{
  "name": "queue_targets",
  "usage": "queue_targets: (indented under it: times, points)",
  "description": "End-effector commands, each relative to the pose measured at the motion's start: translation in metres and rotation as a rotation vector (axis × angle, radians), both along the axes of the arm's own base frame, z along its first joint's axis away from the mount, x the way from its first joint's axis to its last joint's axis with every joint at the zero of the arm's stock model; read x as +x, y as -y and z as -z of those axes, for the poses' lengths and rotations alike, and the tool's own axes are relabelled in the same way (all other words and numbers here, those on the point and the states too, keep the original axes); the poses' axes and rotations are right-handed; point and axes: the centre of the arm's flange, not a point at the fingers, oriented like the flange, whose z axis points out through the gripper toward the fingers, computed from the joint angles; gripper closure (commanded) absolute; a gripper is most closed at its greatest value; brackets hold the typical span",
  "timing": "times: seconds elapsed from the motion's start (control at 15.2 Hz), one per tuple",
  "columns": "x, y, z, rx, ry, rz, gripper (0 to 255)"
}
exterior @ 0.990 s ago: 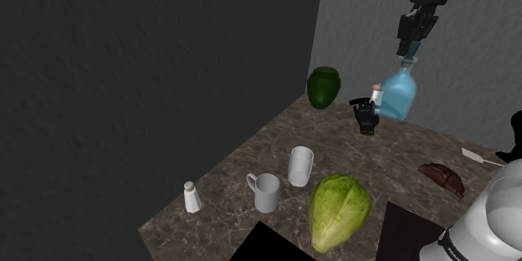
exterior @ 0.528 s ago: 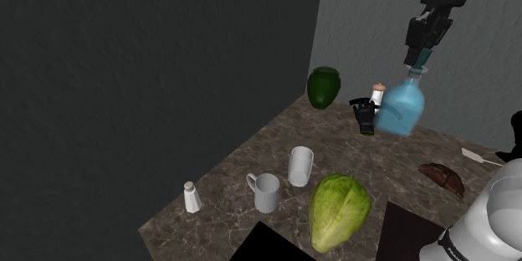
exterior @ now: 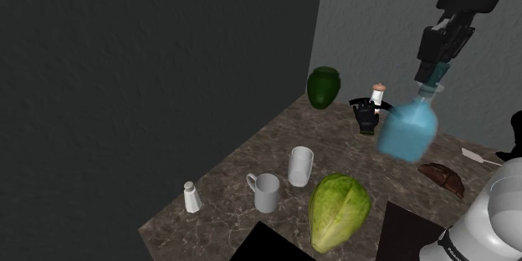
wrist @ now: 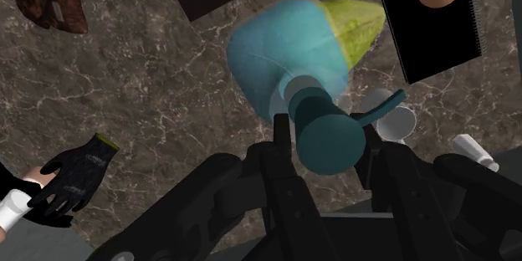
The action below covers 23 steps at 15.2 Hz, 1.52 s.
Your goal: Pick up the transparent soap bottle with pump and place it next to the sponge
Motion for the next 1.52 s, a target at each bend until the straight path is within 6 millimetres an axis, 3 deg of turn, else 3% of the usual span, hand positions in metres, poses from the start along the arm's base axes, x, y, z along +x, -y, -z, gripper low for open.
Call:
queue_targets:
  times: [0.0,0.66,1.45]
  points:
    - [-0.015,-0.022,0.000,0.000,0.000,0.001,255]
    - [-0.083,-0.132,0.000,0.000,0.000,0.001,255]
    - [-0.083,-0.132,0.063,0.000,0.000,0.001,255]
